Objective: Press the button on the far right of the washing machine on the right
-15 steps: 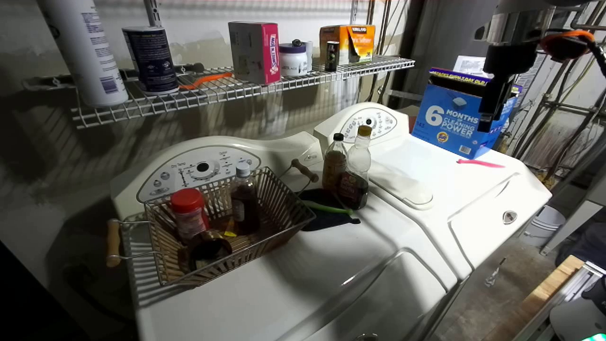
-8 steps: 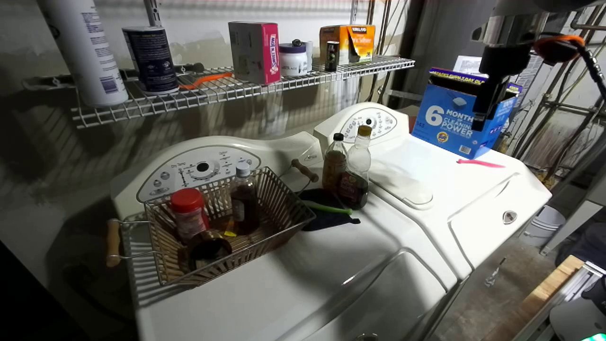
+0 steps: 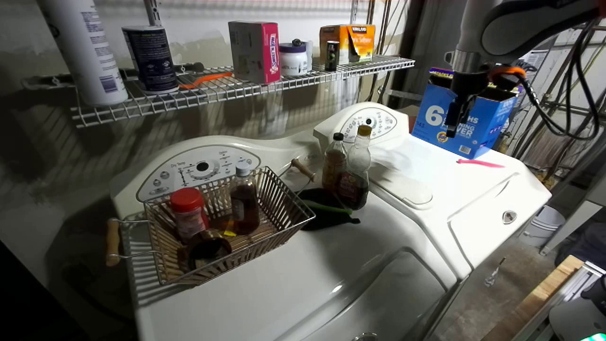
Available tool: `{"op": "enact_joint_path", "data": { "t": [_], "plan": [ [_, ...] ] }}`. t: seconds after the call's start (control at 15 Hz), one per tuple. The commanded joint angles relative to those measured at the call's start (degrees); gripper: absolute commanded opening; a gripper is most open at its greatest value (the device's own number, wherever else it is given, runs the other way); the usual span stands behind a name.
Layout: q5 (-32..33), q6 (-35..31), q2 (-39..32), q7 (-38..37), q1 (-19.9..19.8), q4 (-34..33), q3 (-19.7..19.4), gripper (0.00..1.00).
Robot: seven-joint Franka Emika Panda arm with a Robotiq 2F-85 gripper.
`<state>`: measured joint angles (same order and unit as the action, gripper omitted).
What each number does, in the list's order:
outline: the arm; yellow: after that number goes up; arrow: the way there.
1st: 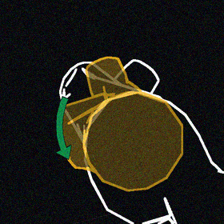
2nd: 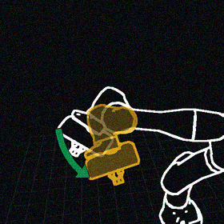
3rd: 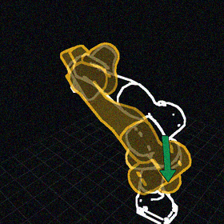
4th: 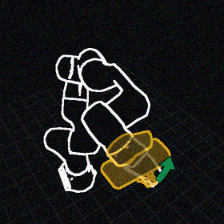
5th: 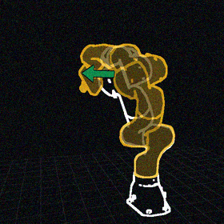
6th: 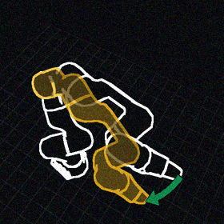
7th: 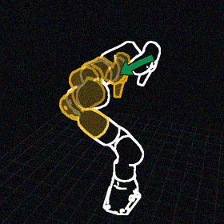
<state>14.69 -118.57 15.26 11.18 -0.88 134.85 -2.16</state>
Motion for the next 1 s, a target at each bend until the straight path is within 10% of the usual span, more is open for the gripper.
{"op": "enact_joint_path", "data": {
  "t": [0.0,0.4,0.47,0.93],
  "plan": [
    [7.22,-3.93,-10.62,-0.95,-2.00,-8.37,0.03,1.00],
    [14.44,-4.05,-22.87,-2.27,-3.00,-20.95,-1.41,1.00],
    [14.84,-4.26,-24.71,-2.62,-2.91,-22.89,-1.71,0.75],
    [19.64,-11.64,-34.75,-5.77,-2.51,-32.81,-3.67,0.32]
  ]
}}
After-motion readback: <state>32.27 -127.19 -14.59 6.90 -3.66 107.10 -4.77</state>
